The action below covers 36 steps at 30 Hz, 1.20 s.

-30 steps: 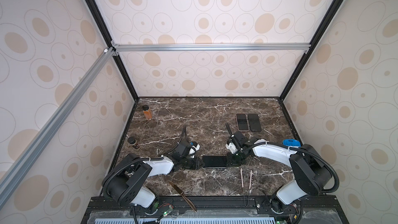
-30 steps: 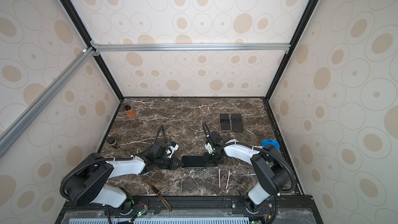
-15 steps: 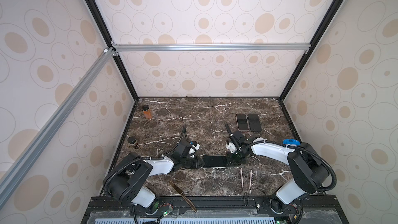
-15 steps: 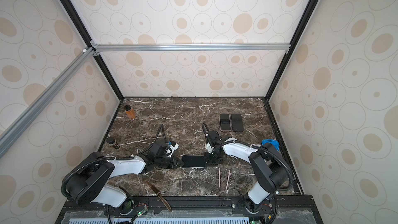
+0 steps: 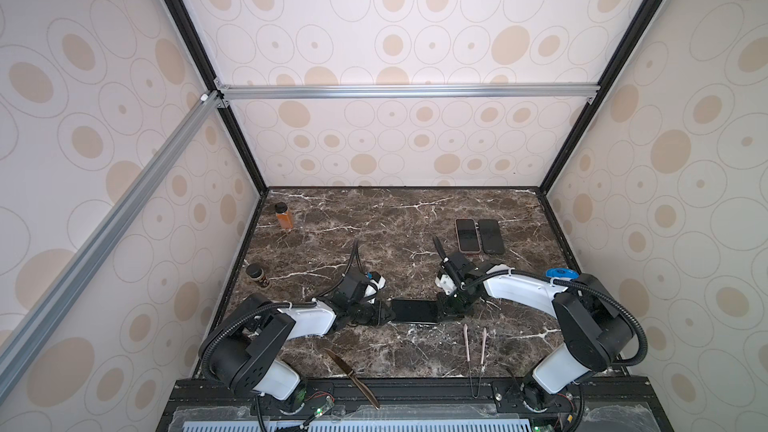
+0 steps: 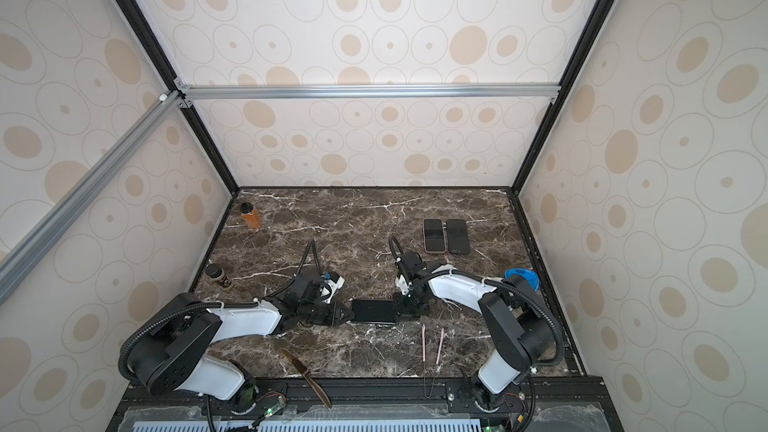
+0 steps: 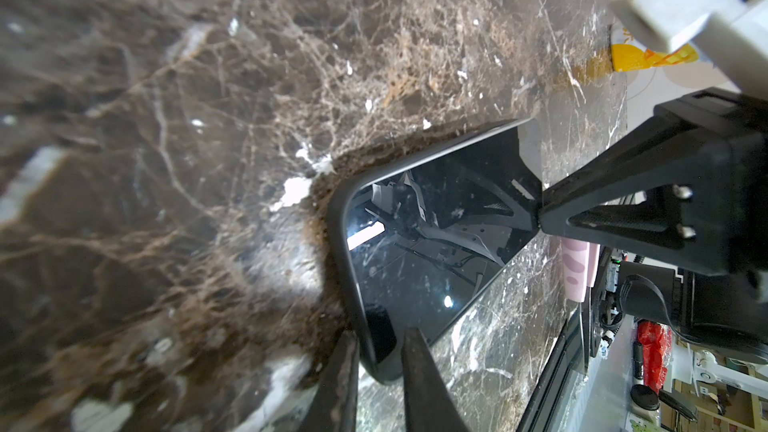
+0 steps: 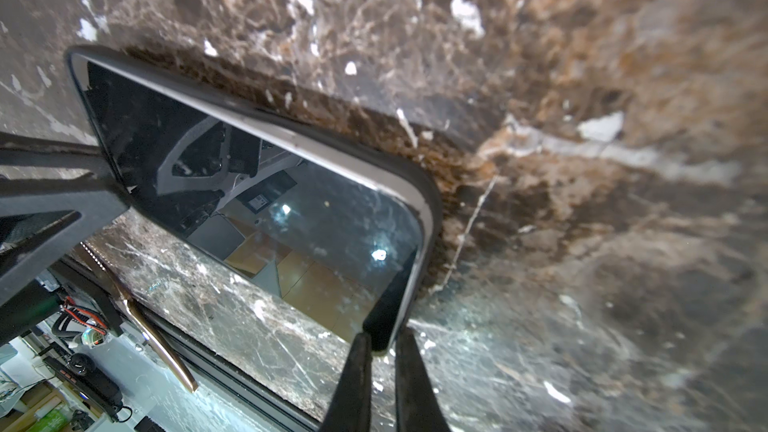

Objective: Put the phone into the phone case

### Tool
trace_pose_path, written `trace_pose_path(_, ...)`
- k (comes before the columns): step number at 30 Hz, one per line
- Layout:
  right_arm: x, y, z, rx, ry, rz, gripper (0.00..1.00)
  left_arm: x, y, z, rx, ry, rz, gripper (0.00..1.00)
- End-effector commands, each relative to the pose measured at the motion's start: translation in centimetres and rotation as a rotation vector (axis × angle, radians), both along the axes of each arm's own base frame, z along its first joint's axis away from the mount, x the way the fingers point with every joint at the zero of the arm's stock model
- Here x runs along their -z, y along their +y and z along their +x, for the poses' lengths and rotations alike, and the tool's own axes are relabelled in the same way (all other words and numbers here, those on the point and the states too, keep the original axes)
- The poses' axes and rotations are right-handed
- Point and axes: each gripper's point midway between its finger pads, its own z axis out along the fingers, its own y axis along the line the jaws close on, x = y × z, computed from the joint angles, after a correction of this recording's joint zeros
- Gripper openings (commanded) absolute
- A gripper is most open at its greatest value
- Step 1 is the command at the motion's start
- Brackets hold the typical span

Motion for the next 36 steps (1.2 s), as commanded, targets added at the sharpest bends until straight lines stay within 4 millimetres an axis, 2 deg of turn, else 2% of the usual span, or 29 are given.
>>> trace_pose_path(1, 5.2, 0.6, -1.5, -0.066, 0.014, -0.057, 0.11, 2.9, 0.6, -2.3, 0.032, 0.095, 0.074, 0.21)
trace_pose_path(12, 5.6, 0.5, -1.5, -0.070, 0.011, -0.082, 0.11, 3.0, 0.6, -2.5, 0.034, 0.098, 0.076, 0.21)
trace_pose_path(20, 5.3, -0.6, -0.9, -0.065, -0.035, -0.157, 0.11, 3.1, 0.8, -2.7, 0.034, 0.101, 0.082, 0.21)
trace_pose_path(28, 5.1, -2.2, -0.1, -0.078, -0.101, -0.302, 0.10, 3.1, 1.4, -2.8, 0.021, 0.094, 0.101, 0.20)
trace_pose_path(32, 4.5, -2.4, 0.3, -0.074, -0.132, -0.327, 0.10, 2.9, 1.8, -2.8, 0.017, 0.075, 0.118, 0.20)
trace_pose_path(36, 3.2, -1.8, 0.8, -0.073, -0.164, -0.288, 0.10, 2.4, 1.9, -2.6, 0.012, 0.050, 0.116, 0.21)
